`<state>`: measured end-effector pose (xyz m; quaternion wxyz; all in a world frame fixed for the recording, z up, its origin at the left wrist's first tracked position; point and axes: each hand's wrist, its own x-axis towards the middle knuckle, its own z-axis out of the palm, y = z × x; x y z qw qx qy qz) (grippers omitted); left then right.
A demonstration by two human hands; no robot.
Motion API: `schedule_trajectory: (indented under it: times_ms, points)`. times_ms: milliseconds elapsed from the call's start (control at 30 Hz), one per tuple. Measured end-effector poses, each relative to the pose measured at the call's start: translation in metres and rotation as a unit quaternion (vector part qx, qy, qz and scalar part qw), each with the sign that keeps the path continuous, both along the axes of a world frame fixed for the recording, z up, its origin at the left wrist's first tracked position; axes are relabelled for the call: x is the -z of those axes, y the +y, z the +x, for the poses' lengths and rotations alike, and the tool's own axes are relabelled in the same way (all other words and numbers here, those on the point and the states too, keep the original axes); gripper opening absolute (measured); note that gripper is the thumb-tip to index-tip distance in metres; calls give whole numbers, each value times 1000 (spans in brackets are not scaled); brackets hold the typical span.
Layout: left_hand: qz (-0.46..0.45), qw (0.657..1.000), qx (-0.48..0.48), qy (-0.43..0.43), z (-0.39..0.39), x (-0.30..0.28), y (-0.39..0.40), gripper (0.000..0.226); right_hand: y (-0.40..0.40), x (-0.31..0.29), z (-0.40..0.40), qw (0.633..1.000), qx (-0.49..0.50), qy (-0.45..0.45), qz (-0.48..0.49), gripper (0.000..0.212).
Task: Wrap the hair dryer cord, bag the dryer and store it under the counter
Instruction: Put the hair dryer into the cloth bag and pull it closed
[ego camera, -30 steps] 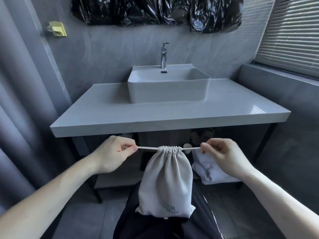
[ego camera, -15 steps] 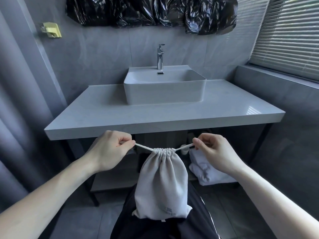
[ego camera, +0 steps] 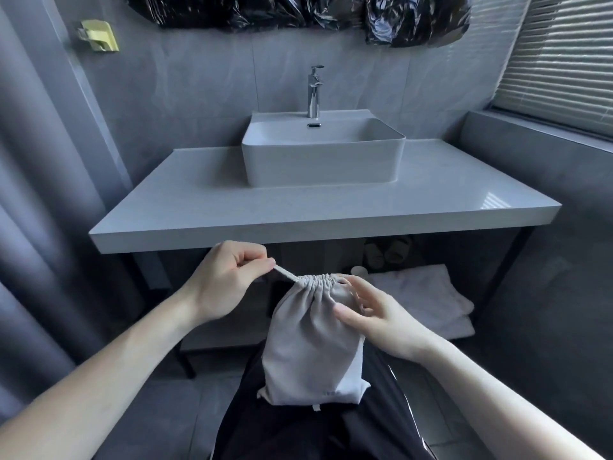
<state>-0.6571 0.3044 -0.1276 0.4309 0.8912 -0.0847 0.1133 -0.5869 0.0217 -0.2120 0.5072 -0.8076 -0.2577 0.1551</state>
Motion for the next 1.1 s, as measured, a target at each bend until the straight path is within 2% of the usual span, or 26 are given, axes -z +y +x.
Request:
schedule_trajectory:
  times_ms: [67, 100, 133, 167, 200, 233, 333, 433, 567, 600, 667, 767, 867, 1000, 1100]
  points:
    - [-3, 1000, -7, 2, 3, -3, 6, 50, 9, 1, 5, 999, 12, -38, 4, 46]
    - [3, 1000, -14, 4, 3, -3, 10, 50, 12, 1, 10, 997, 29, -67, -8, 34]
    - [12, 1000, -24, 4, 4, -3, 15, 50, 14, -1, 12, 995, 37, -91, -16, 13]
    - [22, 999, -36, 2, 4, -1, 19, 50, 14, -1, 16, 991, 39, -123, -35, 20]
    - [26, 999, -47, -1, 3, 1, 23, 50, 16, -4, 18, 988, 39, -145, -38, 39]
    - [26, 998, -55, -4, 3, 4, 27, 51, 15, -4, 20, 984, 46, -167, -41, 50]
    - [20, 998, -57, 10, 2, 20, 31, 52, 10, -3, 21, 970, 60, -229, -60, 56]
    - [15, 997, -64, 31, 4, 38, 32, 53, 10, 1, 23, 976, 57, -205, -37, 58]
    - [-22, 997, -73, 23, 7, 43, 36, 51, 10, -3, 25, 973, 41, -219, -56, 51]
    - [-35, 997, -70, 14, 8, 41, 35, 51, 12, -7, 25, 974, 27, -218, -52, 44]
    - [-56, 997, -60, -7, 11, 35, 30, 49, 17, -16, 26, 982, -5, -179, -64, 10]
    - [-64, 996, -58, -23, 20, 27, 23, 47, 32, -23, 36, 974, -38, -189, -116, 41]
    - [-58, 995, -80, -15, 31, 29, 29, 48, 47, -25, 44, 955, -52, -247, -158, 33]
    - [-56, 992, -104, 36, 32, 48, 42, 44, 43, -26, 45, 977, -34, -187, -101, 9]
    - [-89, 986, -106, 90, 25, 72, 45, 36, 34, -19, 41, 996, 0, -88, -16, 13]
